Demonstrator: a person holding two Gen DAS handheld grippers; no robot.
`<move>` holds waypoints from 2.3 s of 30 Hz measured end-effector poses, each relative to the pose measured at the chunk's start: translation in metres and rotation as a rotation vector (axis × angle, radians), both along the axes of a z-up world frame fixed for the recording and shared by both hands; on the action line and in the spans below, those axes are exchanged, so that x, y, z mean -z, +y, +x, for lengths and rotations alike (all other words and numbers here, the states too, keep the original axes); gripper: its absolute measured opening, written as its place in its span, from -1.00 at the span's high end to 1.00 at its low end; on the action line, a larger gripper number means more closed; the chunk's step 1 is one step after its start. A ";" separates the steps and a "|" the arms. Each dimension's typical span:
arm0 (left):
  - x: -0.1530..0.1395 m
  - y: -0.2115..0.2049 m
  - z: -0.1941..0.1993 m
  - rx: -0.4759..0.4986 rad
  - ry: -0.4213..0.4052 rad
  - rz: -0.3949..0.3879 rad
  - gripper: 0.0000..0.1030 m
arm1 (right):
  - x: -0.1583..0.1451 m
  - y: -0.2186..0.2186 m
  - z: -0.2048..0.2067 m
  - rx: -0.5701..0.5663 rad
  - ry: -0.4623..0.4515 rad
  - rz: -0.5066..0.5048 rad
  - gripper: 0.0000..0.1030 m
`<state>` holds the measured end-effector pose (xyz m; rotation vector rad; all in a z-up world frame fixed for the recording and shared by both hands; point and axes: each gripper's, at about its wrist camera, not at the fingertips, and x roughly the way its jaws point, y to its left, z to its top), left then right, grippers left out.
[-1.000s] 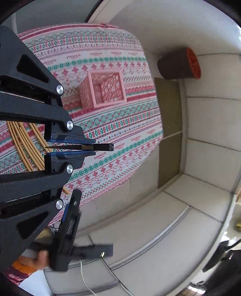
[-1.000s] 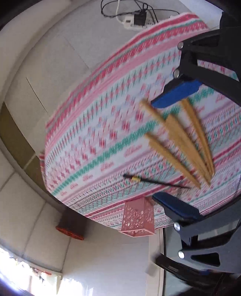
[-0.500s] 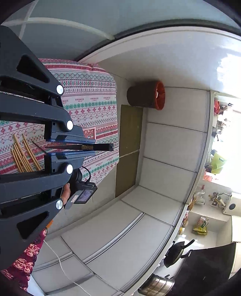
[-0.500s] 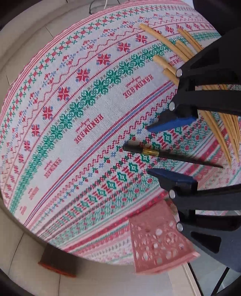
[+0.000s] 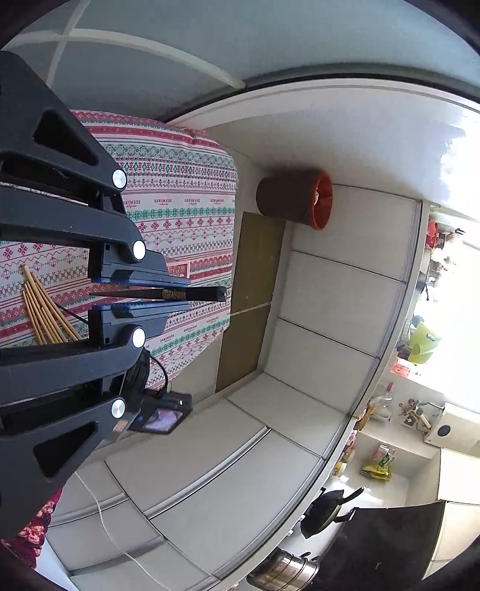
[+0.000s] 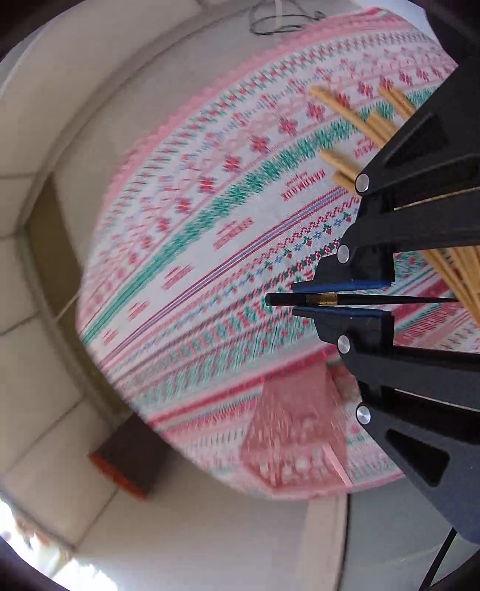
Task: Organize utensils
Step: 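Lower the left tool's brush into the pink basket and open while the right tool does likewise, then grasp a wooden chopstick with the left tool while the right tool grasps another chopstick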
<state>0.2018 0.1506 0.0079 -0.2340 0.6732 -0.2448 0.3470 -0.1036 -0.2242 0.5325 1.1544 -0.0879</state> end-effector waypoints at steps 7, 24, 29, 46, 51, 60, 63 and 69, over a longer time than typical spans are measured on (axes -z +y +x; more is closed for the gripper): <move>-0.003 -0.014 0.029 -0.019 -0.012 -0.012 0.88 | -0.128 -0.022 -0.038 -0.090 -0.263 0.021 0.86; 0.052 -0.039 0.122 -0.083 0.004 0.033 0.83 | -0.196 -0.008 0.008 -0.166 -0.408 0.048 0.86; 0.042 -0.018 0.106 -0.146 -0.051 -0.019 0.71 | -0.175 0.005 0.015 -0.192 -0.375 0.027 0.86; 0.029 0.016 0.081 -0.230 -0.042 -0.103 0.37 | -0.151 0.043 0.024 -0.247 -0.330 -0.053 0.49; 0.023 0.006 0.073 -0.213 -0.043 -0.071 0.16 | -0.158 0.039 0.004 -0.233 -0.353 -0.114 0.40; 0.021 -0.026 0.050 -0.159 -0.009 0.031 -0.34 | -0.160 0.012 -0.053 -0.174 -0.361 -0.229 -0.13; 0.027 -0.037 0.041 -0.143 0.015 0.068 -0.44 | -0.158 0.003 -0.074 -0.148 -0.359 -0.273 -0.38; 0.049 -0.059 0.023 -0.106 0.052 0.130 -0.66 | -0.149 -0.024 -0.116 -0.087 -0.350 -0.312 -0.64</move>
